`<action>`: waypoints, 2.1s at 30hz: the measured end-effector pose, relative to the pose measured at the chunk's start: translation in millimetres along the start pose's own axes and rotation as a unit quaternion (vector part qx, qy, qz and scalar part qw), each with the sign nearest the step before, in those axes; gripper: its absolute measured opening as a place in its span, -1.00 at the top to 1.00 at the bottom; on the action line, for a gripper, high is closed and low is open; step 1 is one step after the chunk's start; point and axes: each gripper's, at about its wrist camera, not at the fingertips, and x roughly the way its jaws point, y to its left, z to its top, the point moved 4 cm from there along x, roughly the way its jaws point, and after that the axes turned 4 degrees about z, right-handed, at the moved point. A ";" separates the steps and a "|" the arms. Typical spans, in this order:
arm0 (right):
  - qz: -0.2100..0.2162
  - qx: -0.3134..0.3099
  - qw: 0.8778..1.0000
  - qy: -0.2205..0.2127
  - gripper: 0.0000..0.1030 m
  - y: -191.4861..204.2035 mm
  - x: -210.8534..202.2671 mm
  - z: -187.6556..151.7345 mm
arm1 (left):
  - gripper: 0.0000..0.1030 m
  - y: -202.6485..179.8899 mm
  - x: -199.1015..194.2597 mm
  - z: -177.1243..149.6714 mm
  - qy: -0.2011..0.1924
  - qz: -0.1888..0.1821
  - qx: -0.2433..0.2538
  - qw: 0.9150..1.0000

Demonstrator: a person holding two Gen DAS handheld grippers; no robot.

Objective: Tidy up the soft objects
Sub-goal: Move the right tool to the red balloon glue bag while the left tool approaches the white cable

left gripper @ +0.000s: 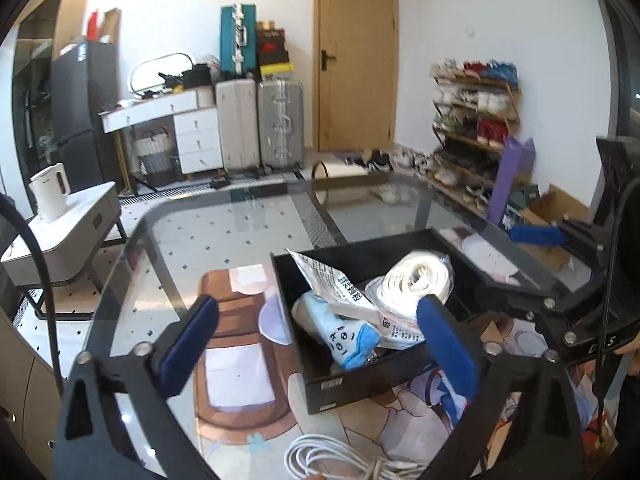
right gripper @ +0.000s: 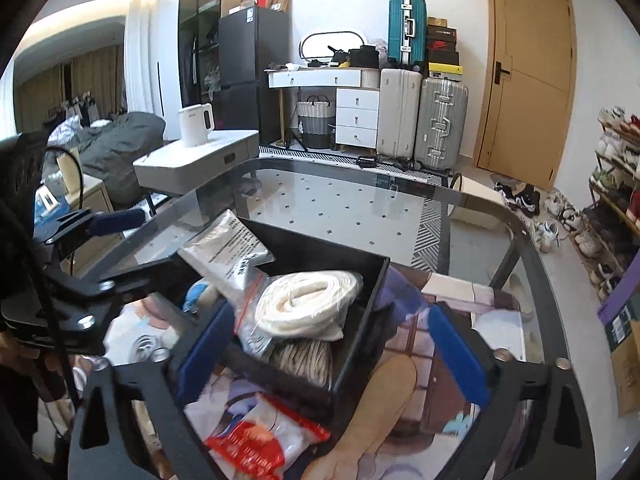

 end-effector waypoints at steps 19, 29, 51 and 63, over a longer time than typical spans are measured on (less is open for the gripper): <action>0.011 0.018 1.000 0.018 -0.99 11.7 -32.4 -37.4 | -1.00 -4.2 -20.5 -44.9 0.033 0.058 -0.009 0.998; 0.016 0.035 0.999 0.034 -0.99 3.8 -32.5 -44.6 | -1.00 -4.9 -25.5 -70.2 0.052 0.071 -0.009 0.996; 0.030 0.038 0.994 0.102 -0.99 16.4 4.6 -66.9 | -1.00 -12.5 -24.4 -92.1 0.101 0.056 -0.022 0.993; 0.043 0.054 0.988 0.136 -0.99 21.2 26.9 -82.1 | -1.00 -16.8 -18.9 -99.2 0.117 0.050 -0.019 0.992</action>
